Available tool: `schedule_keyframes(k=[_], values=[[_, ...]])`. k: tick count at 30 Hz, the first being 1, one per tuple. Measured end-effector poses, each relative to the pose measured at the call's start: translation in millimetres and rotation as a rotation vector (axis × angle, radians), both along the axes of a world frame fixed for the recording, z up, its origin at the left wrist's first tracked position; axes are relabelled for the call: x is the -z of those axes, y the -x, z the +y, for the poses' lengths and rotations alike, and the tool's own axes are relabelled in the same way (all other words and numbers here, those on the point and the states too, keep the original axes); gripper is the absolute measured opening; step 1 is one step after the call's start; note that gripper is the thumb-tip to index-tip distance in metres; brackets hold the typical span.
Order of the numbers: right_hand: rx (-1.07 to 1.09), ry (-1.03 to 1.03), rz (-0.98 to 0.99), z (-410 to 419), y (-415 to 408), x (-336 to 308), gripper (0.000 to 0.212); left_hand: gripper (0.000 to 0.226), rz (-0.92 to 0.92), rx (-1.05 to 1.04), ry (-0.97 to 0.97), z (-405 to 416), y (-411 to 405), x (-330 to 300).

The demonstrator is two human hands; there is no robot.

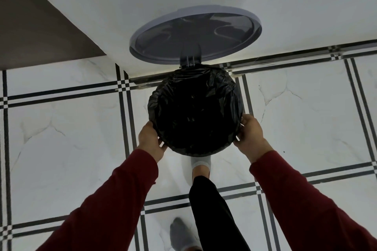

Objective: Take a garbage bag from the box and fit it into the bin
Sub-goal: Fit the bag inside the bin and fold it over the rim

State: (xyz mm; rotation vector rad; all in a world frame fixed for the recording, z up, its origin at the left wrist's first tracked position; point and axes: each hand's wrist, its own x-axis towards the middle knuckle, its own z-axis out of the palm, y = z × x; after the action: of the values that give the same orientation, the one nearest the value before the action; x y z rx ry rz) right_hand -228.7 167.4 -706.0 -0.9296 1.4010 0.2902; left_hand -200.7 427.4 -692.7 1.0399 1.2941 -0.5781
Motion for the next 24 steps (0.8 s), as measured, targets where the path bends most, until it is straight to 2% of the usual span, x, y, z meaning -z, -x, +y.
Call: schedule_keyframes(k=[2,5,9,13,16,18,20,22,24], values=[[0.0,-0.032,0.013,-6.3,0.3,2.2,0.019,0.018,0.003,-0.01,0.032,2.3,-0.1,1.1],[-0.001,-0.062,-0.009,-9.8,-0.6,4.4,0.016,0.017,-0.013,-0.053,0.042,6.3,-0.6,4.4],[0.001,-0.068,-0.069,-13.2,1.3,14.6,0.03,0.015,-0.027,-0.074,0.07,11.9,1.7,7.6],[0.056,0.0,-0.065,-13.0,0.9,19.0,0.012,0.012,-0.021,-0.083,0.048,11.8,-0.7,4.4],[0.07,-0.005,-0.065,-15.3,2.7,18.7,0.013,0.018,-0.054,-0.113,0.071,10.8,-3.5,2.5],[0.034,-0.013,-0.042,-16.0,1.4,14.2,0.016,0.021,-0.054,-0.038,0.0,10.8,-8.2,2.1],[-0.112,0.184,0.009,-12.8,-3.8,6.0,0.016,0.037,-0.031,0.097,-0.194,10.9,-15.9,3.9],[-0.316,0.65,0.002,-8.4,-8.5,1.8,0.02,0.05,-0.067,0.235,-0.462,11.2,-23.9,4.2],[-0.52,0.969,-0.245,-0.3,-14.8,-3.5,0.026,0.042,-0.278,0.43,-0.689,8.3,-29.4,3.6]])
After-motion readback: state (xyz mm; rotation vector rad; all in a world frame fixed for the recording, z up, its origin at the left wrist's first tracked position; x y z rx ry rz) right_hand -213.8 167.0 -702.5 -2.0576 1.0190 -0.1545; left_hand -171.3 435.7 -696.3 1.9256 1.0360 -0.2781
